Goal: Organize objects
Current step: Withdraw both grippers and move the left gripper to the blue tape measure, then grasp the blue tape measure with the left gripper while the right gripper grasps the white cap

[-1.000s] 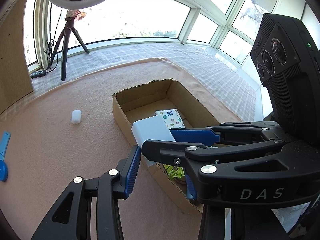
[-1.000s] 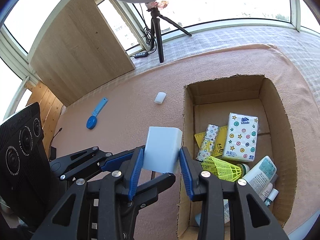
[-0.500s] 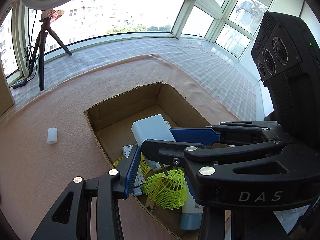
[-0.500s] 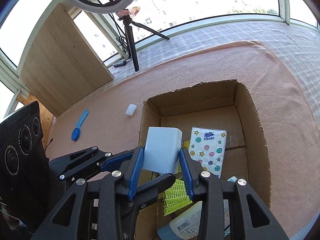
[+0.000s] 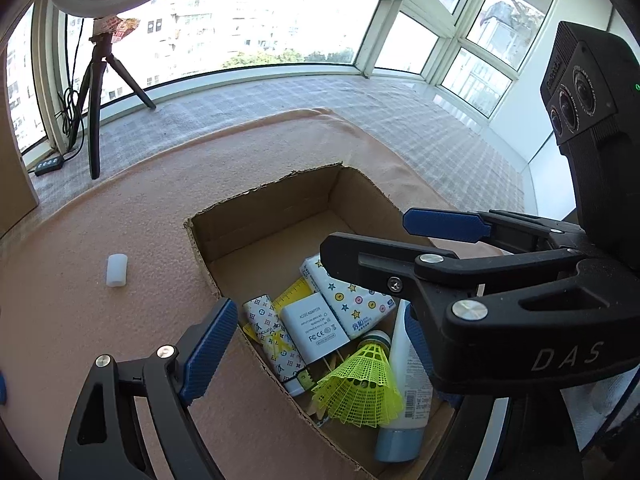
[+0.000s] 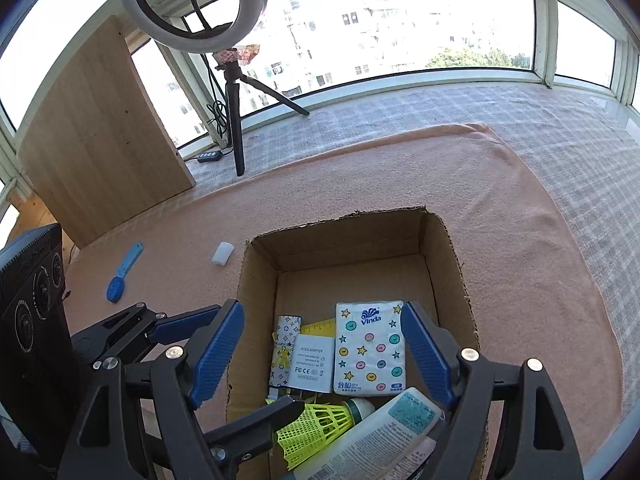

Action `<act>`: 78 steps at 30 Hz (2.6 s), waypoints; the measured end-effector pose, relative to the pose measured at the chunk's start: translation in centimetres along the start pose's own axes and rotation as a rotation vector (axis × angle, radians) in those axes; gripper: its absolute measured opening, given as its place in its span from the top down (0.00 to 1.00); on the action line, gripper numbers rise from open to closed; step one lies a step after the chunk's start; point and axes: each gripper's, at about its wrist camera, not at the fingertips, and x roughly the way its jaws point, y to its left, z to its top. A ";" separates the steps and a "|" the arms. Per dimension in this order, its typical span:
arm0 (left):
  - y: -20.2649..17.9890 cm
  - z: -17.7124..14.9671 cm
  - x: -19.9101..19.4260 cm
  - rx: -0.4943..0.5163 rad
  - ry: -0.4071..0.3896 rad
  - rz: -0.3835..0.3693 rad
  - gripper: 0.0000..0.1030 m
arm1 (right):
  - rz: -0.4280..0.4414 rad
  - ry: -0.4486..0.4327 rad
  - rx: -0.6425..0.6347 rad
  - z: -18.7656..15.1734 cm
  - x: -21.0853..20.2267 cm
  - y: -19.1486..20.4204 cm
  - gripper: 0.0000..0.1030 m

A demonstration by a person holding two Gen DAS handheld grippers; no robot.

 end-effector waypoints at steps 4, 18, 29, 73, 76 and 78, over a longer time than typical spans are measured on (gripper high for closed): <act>0.6 -0.5 -0.8 -0.015 -0.006 0.005 0.15 | 0.002 0.003 0.004 -0.2 -0.1 0.3 0.25; 8.5 -7.1 -8.3 -0.148 -0.032 0.159 0.15 | 0.105 -0.018 0.084 -2.7 -1.1 2.5 0.25; 21.6 -13.2 -14.8 -0.400 -0.069 0.373 0.15 | 0.166 0.006 0.010 -3.0 0.0 8.9 0.25; 33.7 -12.2 -10.6 -0.423 -0.007 0.520 0.41 | 0.078 0.141 -0.023 1.4 11.3 16.8 0.45; 33.6 -12.3 -10.8 -0.417 -0.011 0.524 0.47 | 0.035 0.156 -0.012 1.9 13.0 16.7 0.50; 33.6 -12.2 -10.8 -0.416 -0.013 0.523 0.48 | 0.007 0.166 -0.006 2.2 14.0 16.6 0.53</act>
